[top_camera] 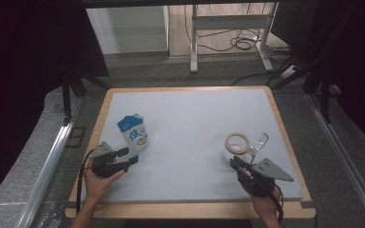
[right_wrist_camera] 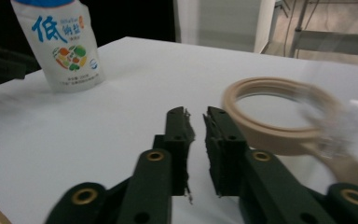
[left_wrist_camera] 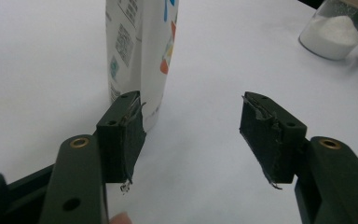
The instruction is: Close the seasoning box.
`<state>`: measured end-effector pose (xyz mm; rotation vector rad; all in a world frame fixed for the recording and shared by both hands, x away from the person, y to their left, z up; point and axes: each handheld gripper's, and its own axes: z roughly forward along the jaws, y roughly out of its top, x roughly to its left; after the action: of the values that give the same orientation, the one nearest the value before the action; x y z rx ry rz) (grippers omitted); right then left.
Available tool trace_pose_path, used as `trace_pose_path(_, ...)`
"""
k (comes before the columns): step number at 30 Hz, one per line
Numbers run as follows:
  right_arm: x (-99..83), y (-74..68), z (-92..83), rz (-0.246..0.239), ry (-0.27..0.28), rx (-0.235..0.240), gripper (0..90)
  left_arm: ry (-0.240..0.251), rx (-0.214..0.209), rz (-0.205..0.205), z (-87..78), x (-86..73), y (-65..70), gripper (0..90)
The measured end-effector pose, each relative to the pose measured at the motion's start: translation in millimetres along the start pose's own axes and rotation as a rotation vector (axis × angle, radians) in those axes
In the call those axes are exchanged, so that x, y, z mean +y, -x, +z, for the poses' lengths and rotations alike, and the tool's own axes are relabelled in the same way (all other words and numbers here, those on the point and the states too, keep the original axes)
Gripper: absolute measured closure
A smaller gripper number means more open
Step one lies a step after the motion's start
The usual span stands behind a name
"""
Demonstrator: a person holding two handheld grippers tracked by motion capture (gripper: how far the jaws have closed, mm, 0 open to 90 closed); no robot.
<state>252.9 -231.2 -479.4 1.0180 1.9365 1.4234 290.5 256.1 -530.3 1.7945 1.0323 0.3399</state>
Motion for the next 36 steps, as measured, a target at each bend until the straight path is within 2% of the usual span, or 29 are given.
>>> trace_pose_path(3, 0.5, 13.9, -17.6, 0.02, 0.011, -0.036, 89.7, 0.0, -0.01, -0.004, 1.7, -2.4, 1.4, 39.3)
trace_pose_path(9, -3.0, 37.5, -36.1, 0.074, 0.021, -0.085, 90.0, -0.003, -0.008, -0.005, 1.8, -4.2, 2.7, 39.4)
trace_pose_path(13, -4.6, 49.2, -37.5, 0.096, 0.021, -0.118, 90.0, 0.0, -0.008, -0.01, -1.2, -5.3, 2.7, 39.7)
trace_pose_path(19, -2.8, 66.7, -27.8, 0.13, 0.024, -0.152, 90.0, -0.007, 0.002, 0.004, -5.2, -8.4, 6.8, 39.7)
trace_pose_path(23, 1.5, 69.8, -20.7, 0.133, 0.031, -0.159, 90.0, -0.015, 0.012, 0.013, -8.2, -11.5, 9.2, 39.7)
trace_pose_path(36, 15.0, 60.2, -1.1, 0.106, 0.036, -0.132, 89.9, -0.026, 0.015, 0.031, -10.0, -15.6, 13.8, 39.6)
